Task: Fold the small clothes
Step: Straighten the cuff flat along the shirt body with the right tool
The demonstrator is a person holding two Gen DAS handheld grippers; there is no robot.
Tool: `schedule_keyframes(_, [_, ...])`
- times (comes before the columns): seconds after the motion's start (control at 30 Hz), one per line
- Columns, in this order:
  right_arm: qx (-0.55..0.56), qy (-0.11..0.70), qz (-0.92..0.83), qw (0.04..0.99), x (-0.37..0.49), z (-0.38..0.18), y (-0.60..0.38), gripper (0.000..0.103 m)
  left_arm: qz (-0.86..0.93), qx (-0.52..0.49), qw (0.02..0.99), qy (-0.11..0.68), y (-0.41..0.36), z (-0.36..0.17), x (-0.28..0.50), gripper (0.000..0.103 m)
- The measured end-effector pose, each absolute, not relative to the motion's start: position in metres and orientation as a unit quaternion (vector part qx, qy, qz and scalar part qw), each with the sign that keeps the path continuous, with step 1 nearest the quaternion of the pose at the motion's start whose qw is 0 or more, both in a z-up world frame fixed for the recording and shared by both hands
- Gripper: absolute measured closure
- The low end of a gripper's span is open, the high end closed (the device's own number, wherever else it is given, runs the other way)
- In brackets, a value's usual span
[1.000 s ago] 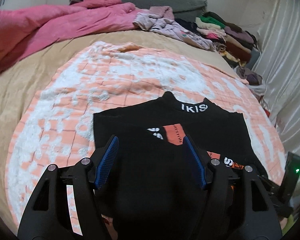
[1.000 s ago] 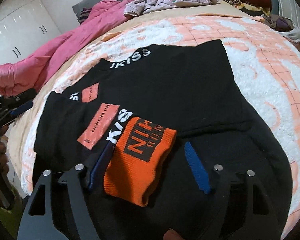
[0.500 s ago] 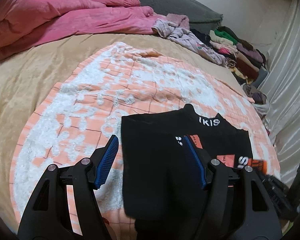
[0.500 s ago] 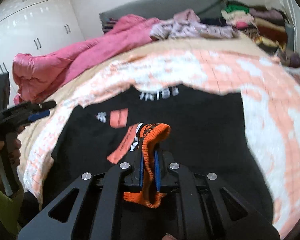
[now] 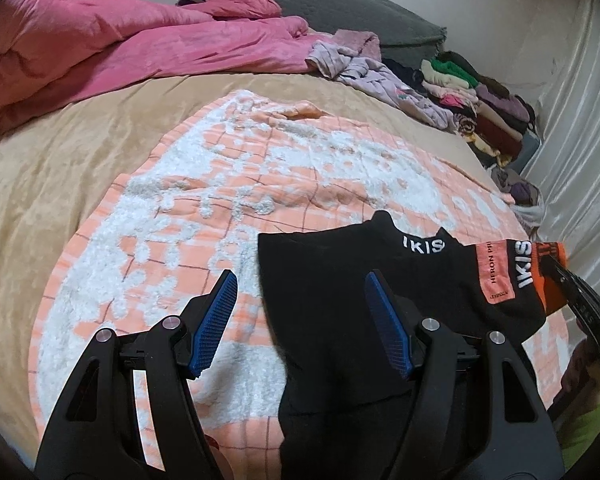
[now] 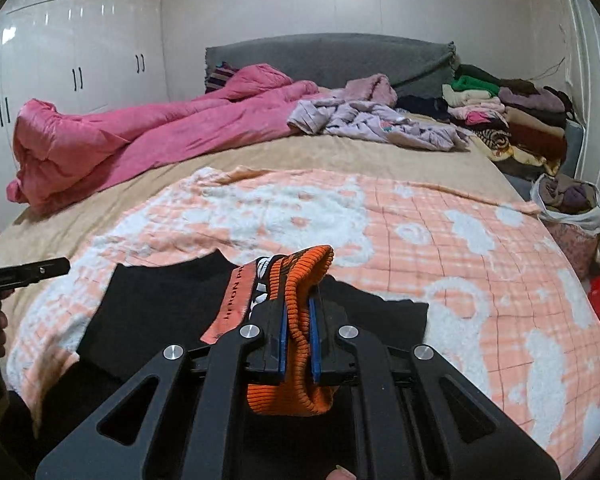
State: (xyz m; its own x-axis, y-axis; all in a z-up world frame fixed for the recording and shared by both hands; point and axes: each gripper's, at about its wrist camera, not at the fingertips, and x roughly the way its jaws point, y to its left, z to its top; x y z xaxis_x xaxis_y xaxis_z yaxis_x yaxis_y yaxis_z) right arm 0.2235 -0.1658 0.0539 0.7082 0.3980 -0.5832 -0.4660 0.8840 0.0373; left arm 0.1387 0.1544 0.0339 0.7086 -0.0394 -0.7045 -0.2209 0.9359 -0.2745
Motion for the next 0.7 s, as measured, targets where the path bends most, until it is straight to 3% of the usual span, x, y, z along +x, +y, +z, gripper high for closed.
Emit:
schedule_keyframes(0.5, [-0.048,0.352,0.192,0.915,0.232,0.012,-0.177,0.094,0.013,-0.103,0.899,0.426,0.097,0.004,0.174,0.045])
schedule_keyframes(0.67, [-0.033,0.369,0.164,0.914,0.236,0.005,-0.187,0.081,0.006,-0.093,0.894,0.439,0.09,-0.008,0.176,0.045])
schedule_keyframes(0.7, [-0.029,0.37,0.159,0.915,0.236,0.004,-0.19,0.072,0.005,-0.091,0.893,0.44,0.089,-0.009,0.176,0.045])
